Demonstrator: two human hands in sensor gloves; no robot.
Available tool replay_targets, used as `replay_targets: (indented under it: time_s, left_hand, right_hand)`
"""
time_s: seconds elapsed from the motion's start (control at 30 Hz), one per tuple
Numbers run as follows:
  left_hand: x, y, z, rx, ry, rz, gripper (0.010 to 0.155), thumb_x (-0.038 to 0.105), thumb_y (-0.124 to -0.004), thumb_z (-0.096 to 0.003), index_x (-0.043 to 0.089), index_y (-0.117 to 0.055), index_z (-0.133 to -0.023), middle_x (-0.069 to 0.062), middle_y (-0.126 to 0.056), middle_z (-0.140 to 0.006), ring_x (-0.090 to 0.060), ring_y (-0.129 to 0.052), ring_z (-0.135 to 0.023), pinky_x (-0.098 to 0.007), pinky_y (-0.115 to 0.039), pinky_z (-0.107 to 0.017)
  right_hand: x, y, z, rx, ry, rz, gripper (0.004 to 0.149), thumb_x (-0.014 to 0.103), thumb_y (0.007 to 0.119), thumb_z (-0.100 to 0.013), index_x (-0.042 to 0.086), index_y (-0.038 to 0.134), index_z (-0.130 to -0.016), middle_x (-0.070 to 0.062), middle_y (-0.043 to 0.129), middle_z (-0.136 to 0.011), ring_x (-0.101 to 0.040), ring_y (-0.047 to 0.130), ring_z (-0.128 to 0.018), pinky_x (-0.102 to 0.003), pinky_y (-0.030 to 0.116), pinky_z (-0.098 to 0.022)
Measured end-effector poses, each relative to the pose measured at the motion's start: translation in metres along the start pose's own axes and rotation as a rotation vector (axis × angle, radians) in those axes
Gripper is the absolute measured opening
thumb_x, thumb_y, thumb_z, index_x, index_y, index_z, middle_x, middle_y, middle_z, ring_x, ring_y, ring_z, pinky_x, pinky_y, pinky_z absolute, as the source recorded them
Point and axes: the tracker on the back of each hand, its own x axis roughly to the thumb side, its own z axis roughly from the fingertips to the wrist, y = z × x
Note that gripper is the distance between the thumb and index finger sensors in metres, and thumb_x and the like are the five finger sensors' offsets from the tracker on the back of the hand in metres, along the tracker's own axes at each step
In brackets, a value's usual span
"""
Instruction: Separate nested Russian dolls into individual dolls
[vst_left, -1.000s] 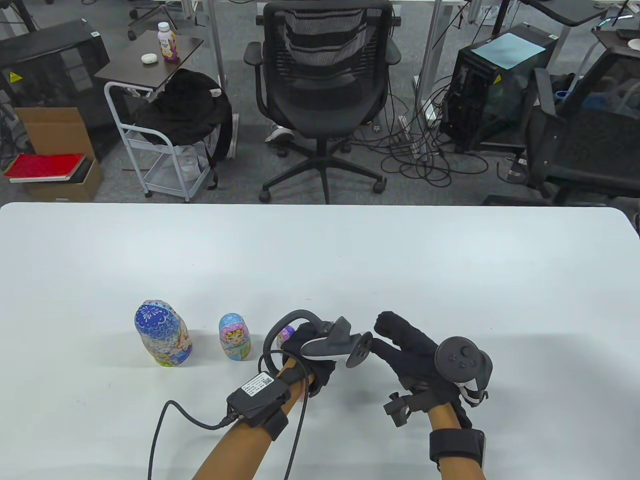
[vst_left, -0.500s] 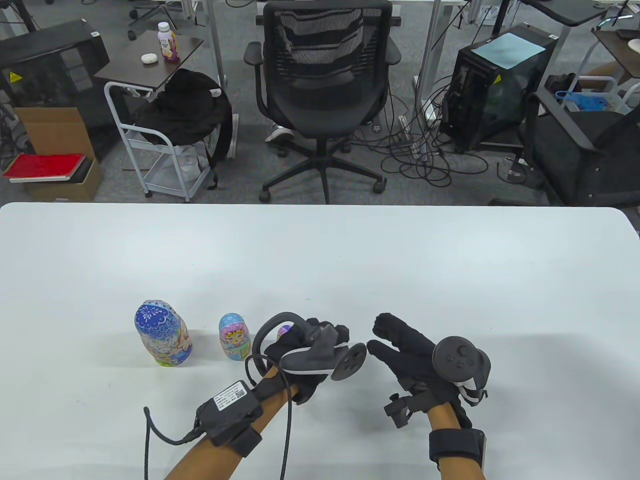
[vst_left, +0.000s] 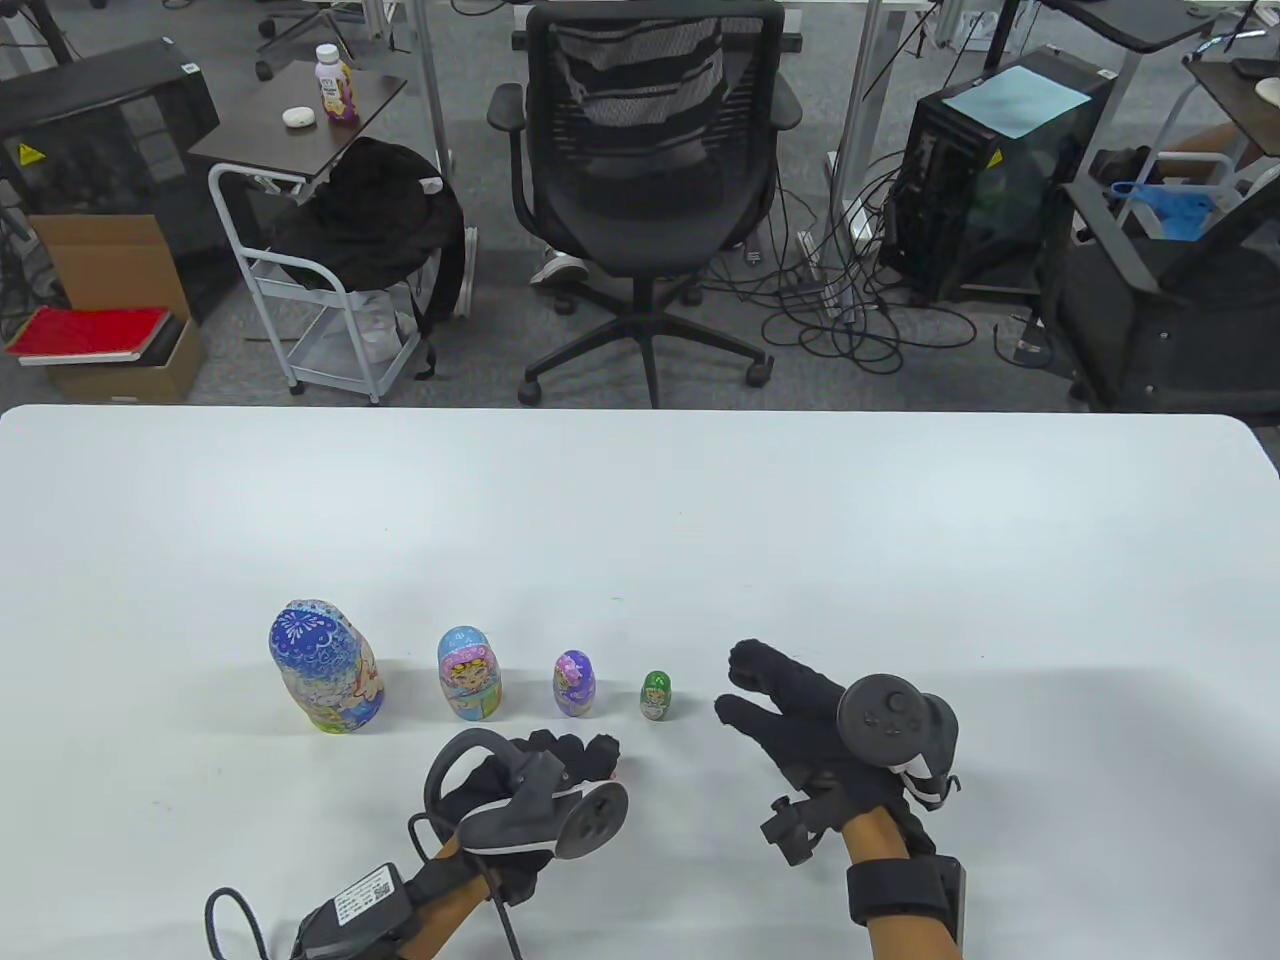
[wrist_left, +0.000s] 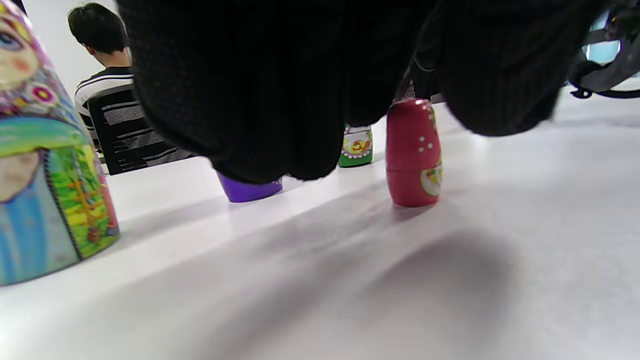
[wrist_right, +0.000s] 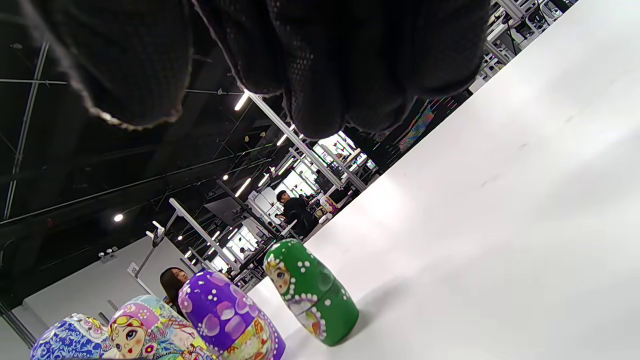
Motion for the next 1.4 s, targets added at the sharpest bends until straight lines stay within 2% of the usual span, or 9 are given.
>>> replay_targets:
  time_s: [0.17,0.37,0.5,0.7,0.8,1.03,1.27,1.4]
  left_hand:
    - [-0.001,-0.006,-0.001,0.042,-0.005,0.055,0.055,0.050,-0.080,-0.0515,0.022,-0.076,-0.098,-0.004,-0.097,-0.084,-0.027,-0.103,-0.067,-0.036,-0.091,-0.050]
    - [0.001,-0.014,-0.006,0.031,-0.014,0.090,0.055,0.049,-0.079,-0.0521,0.020,-0.075,-0.099,-0.005,-0.096,-0.085,-0.027,-0.103,-0.068,-0.037,-0.091,-0.050]
    - [-0.001,-0.016,-0.008,0.027,-0.010,0.133,0.054,0.052,-0.078,-0.0526,0.025,-0.075,-0.099,-0.006,-0.096,-0.086,-0.029,-0.102,-0.069,-0.038,-0.090,-0.051]
    - [-0.007,-0.020,-0.009,0.069,0.000,0.210,0.052,0.057,-0.080,-0.0511,0.026,-0.081,-0.093,-0.006,-0.098,-0.084,-0.029,-0.103,-0.068,-0.038,-0.091,-0.050]
    - [-0.009,-0.016,-0.008,0.091,0.009,0.226,0.052,0.057,-0.080,-0.0512,0.028,-0.080,-0.094,-0.005,-0.097,-0.085,-0.029,-0.103,-0.069,-0.038,-0.091,-0.051]
    - [-0.023,0.011,0.004,0.271,0.049,0.454,0.052,0.056,-0.079,-0.0527,0.025,-0.078,-0.095,-0.006,-0.097,-0.085,-0.029,-0.103,-0.069,-0.038,-0.091,-0.051]
    - [-0.029,0.014,0.010,0.307,0.047,0.501,0.052,0.056,-0.079,-0.0530,0.025,-0.078,-0.095,-0.005,-0.097,-0.085,-0.028,-0.103,-0.069,-0.037,-0.091,-0.050]
    - [-0.029,0.014,0.011,0.317,0.039,0.547,0.052,0.055,-0.079,-0.0531,0.025,-0.078,-0.095,-0.005,-0.097,-0.085,-0.028,-0.103,-0.068,-0.037,-0.091,-0.050]
  right_hand:
    - [0.000,0.002,0.001,0.006,0.003,0.017,0.068,0.050,0.087,-0.043,0.013,0.073,-0.099,-0.021,0.093,-0.087,-0.043,0.090,-0.079,-0.053,0.077,-0.059]
    - [0.000,0.004,0.001,0.028,0.006,0.027,0.067,0.049,0.087,-0.043,0.013,0.074,-0.098,-0.021,0.093,-0.086,-0.043,0.090,-0.079,-0.053,0.077,-0.059]
    - [0.001,0.006,0.000,0.045,0.001,0.029,0.068,0.049,0.087,-0.043,0.013,0.074,-0.098,-0.021,0.094,-0.086,-0.043,0.090,-0.079,-0.053,0.077,-0.059]
    - [0.005,0.012,0.000,0.083,-0.013,0.036,0.068,0.049,0.087,-0.043,0.012,0.074,-0.098,-0.021,0.094,-0.086,-0.043,0.090,-0.079,-0.053,0.077,-0.059]
    - [0.009,0.018,0.000,0.117,-0.026,0.041,0.068,0.049,0.087,-0.043,0.012,0.074,-0.098,-0.021,0.094,-0.086,-0.043,0.090,-0.079,-0.053,0.077,-0.059]
    - [0.022,0.043,0.001,0.266,-0.069,0.017,0.068,0.048,0.088,-0.042,0.013,0.073,-0.099,-0.021,0.093,-0.087,-0.043,0.090,-0.079,-0.053,0.077,-0.059]
    - [0.034,0.064,0.005,0.359,-0.096,-0.033,0.070,0.046,0.090,-0.040,0.014,0.072,-0.099,-0.020,0.092,-0.089,-0.042,0.089,-0.081,-0.052,0.077,-0.060]
    - [0.039,0.072,0.007,0.362,-0.112,-0.015,0.068,0.045,0.090,-0.041,0.015,0.072,-0.099,-0.019,0.093,-0.088,-0.041,0.090,-0.080,-0.051,0.077,-0.060]
